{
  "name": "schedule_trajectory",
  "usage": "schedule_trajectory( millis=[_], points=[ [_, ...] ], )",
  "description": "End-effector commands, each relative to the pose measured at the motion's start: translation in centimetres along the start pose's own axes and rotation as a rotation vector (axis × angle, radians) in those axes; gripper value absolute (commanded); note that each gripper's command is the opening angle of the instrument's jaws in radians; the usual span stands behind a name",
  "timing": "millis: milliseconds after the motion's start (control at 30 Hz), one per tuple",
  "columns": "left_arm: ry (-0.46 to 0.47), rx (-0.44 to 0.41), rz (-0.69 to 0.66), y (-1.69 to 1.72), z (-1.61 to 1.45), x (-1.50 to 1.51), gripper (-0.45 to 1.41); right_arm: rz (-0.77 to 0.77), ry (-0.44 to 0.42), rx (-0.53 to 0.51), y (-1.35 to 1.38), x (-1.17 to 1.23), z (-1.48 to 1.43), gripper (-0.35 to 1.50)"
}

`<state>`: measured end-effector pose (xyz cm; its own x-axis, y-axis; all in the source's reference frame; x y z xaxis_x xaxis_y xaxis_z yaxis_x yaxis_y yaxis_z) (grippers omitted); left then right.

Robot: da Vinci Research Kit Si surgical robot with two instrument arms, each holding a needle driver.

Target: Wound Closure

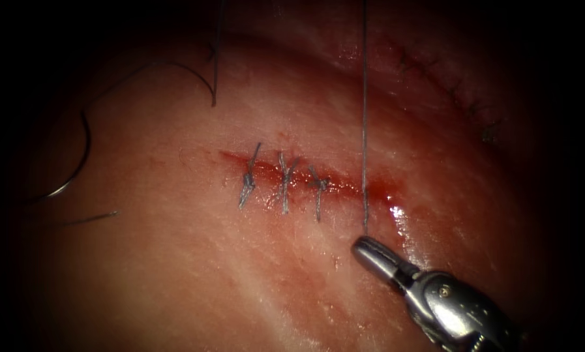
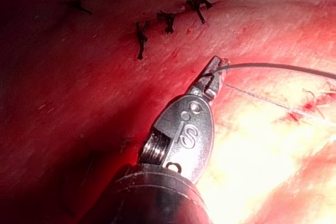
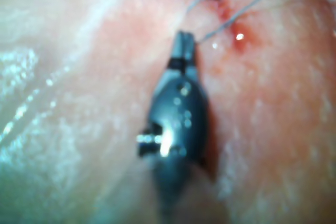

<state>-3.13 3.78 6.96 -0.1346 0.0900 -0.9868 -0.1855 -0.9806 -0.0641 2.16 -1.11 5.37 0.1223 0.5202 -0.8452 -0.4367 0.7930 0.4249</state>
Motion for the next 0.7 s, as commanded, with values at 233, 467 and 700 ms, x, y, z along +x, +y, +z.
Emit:
schedule_trajectory(
  millis=[233, 467, 700],
  points=[
    [0.001, -0.024, -0.003, 0.14, 0.04, 0.07, -0.45, -0.134, 0.013, 0.099, -0.17, 0.00, -0.08, 1.13],
    [0.006, -0.048, -0.003, 0.42, -0.05, 0.24, -0.45, -0.155, 0.015, 0.242, -0.22, 0.29, -0.41, 0.84],
    [0.020, -0.071, -0.018, 0.81, -0.27, 0.67, -0.45, -0.112, -0.002, 0.216, 0.25, 0.67, -0.36, 0.81]
  ],
)
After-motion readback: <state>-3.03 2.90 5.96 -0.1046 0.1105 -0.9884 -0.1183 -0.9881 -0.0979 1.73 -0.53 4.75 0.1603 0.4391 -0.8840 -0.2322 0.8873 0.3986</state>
